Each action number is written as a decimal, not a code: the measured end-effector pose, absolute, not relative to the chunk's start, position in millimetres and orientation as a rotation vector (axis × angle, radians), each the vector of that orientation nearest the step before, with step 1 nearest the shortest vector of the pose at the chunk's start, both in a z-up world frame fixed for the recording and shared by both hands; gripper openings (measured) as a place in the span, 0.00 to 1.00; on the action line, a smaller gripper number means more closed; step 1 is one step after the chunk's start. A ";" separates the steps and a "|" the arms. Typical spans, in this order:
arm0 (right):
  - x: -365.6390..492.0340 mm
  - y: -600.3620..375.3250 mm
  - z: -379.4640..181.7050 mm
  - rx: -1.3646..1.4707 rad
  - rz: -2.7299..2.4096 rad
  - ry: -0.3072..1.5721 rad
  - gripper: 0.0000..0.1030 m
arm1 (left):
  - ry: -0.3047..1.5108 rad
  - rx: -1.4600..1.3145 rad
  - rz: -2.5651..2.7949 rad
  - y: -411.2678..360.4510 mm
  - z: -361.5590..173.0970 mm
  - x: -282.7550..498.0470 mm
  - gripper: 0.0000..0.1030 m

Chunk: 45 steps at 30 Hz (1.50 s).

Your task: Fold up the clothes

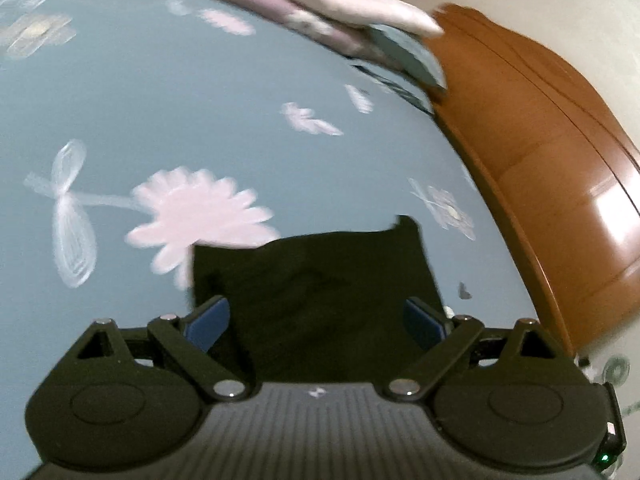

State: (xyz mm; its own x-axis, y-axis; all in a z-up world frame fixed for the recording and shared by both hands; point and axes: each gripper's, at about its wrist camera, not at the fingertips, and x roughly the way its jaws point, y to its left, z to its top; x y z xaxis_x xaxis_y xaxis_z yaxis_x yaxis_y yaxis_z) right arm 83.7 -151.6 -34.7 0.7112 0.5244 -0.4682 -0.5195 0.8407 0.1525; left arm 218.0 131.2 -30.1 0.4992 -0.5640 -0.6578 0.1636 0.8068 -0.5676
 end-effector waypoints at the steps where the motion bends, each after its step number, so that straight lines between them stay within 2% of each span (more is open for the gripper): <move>1: 83.9 -152.0 -34.2 0.012 0.578 0.524 1.00 | 0.966 -0.506 -0.447 137.2 -39.6 217.0 0.89; 6: 80.7 -156.1 -31.5 0.017 0.561 0.535 1.00 | 1.045 -0.615 -0.399 143.3 -93.2 216.1 0.84; 10: 80.7 -161.6 -34.8 0.023 0.532 0.554 1.00 | 1.032 -0.673 -0.426 146.0 -104.2 217.2 0.84; 21: 92.1 -165.0 -36.8 0.061 0.495 0.578 1.00 | 1.047 -0.715 -0.516 131.2 -115.9 254.7 0.84; 29: 90.0 -174.5 -34.3 0.075 0.476 0.580 1.00 | 1.089 -0.742 -0.600 137.0 -118.5 220.3 0.85; 33: 93.7 -181.4 -38.3 0.095 0.444 0.599 1.00 | 1.096 -0.779 -0.631 138.0 -122.4 232.1 0.89; 39: 97.8 -189.8 -39.5 0.131 0.420 0.603 1.00 | 1.093 -0.744 -0.626 124.5 -120.0 260.4 0.89; 45: 96.4 -193.7 -36.2 0.136 0.425 0.590 1.00 | 1.102 -0.721 -0.654 120.6 -117.0 245.7 0.91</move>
